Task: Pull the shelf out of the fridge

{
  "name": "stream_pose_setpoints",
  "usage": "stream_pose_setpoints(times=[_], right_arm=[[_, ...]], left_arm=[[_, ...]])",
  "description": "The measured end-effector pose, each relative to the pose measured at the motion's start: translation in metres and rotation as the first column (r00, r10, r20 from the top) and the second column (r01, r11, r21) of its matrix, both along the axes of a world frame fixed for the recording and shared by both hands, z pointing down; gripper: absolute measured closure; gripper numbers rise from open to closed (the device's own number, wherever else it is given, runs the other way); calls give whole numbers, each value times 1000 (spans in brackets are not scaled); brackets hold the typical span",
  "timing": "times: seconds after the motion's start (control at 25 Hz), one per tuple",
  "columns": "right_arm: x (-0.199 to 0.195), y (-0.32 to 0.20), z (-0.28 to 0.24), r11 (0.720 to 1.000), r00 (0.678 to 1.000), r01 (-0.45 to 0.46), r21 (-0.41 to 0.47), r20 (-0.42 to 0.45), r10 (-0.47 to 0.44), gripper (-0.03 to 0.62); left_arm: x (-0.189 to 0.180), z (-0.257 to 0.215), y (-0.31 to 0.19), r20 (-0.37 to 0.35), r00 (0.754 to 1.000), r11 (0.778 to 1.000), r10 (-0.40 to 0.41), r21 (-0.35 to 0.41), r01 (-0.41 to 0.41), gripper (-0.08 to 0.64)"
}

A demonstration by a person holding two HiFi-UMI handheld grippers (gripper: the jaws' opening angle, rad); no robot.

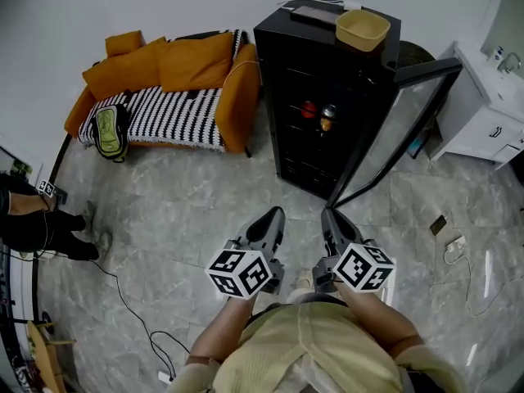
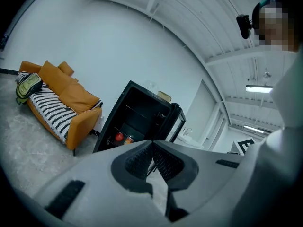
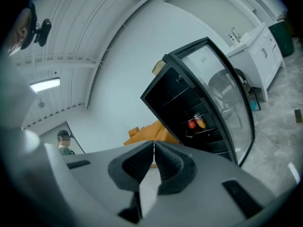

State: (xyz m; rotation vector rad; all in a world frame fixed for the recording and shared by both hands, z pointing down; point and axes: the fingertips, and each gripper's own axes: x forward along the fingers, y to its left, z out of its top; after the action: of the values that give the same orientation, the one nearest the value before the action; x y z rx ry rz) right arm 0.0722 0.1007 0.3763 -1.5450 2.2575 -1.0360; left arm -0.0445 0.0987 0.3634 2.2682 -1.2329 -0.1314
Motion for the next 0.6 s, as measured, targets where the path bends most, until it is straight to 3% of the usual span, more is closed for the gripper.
stream_pose_setpoints(times=[0.6], right_arm=[[22, -49, 12, 999, 1000, -19, -29, 6, 19, 561]], left_arm=[[34, 13, -55, 6, 999, 999, 38, -24, -38, 534]])
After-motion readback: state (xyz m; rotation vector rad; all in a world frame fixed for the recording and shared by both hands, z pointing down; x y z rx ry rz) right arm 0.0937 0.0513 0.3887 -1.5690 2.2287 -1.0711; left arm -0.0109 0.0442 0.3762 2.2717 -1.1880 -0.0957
